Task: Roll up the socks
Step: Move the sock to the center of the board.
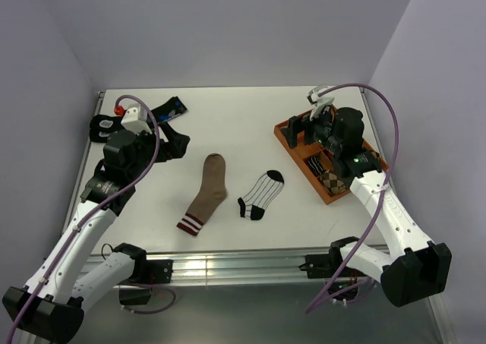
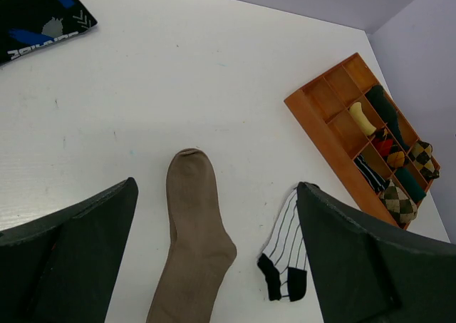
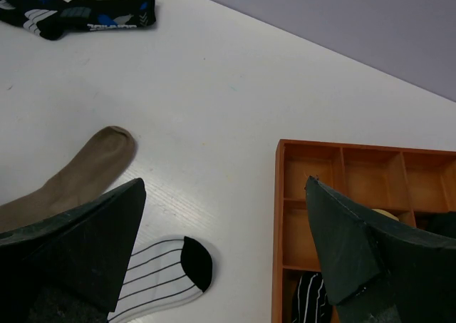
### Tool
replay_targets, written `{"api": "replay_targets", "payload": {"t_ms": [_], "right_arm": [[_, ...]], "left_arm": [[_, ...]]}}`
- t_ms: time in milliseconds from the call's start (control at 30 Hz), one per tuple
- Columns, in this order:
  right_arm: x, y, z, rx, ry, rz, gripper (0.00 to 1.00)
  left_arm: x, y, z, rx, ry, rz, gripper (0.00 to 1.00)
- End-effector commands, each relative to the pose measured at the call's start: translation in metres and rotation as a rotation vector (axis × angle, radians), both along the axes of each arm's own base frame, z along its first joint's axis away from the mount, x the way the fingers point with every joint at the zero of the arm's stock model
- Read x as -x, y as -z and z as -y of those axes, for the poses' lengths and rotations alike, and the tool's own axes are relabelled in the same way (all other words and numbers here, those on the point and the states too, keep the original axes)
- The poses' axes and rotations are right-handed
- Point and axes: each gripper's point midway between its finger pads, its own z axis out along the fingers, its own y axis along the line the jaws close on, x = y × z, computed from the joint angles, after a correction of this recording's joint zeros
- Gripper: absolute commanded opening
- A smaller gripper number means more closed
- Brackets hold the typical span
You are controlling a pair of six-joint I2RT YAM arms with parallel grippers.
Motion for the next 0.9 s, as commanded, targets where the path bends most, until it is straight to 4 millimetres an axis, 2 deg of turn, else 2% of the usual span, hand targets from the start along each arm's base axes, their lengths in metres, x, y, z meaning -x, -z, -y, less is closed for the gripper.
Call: {"api": "replay_targets", "payload": {"t_ms": [0, 300, 600, 667, 733, 800, 867], "right_arm": [[-0.001, -0.023, 0.002, -0.007, 0.001, 0.066, 1.0], [-0.001, -0.021, 0.003, 0.004, 0.004, 0.062, 1.0], [-0.004, -0.007, 0.005, 0.05, 0.002, 0.021, 1.0], [-0.005, 0.004, 0.003, 0.068, -0.013, -0.022, 0.98], [-0.003, 0.011, -0.006, 0.096, -0.046, -0.06, 0.92], [-0.001, 0.026, -0.018, 0.131, -0.087, -0.111, 0.84], [0.01, 0.051, -0.034, 0.201, -0.138, -0.167, 0.78]], "left_arm": [[-0.003, -0.016, -0.002, 0.009, -0.014, 0.041, 1.0], [-0.002, -0.017, -0.003, 0.009, -0.014, 0.041, 0.99], [-0.004, -0.015, -0.001, 0.029, -0.02, 0.03, 0.99], [-0.005, -0.014, 0.0, 0.035, -0.021, 0.03, 1.0], [-0.005, -0.01, 0.0, 0.052, -0.026, 0.02, 0.99], [-0.006, -0.008, 0.001, 0.07, -0.03, 0.017, 1.0], [-0.007, -0.004, 0.002, 0.085, -0.034, 0.009, 0.98]]}}
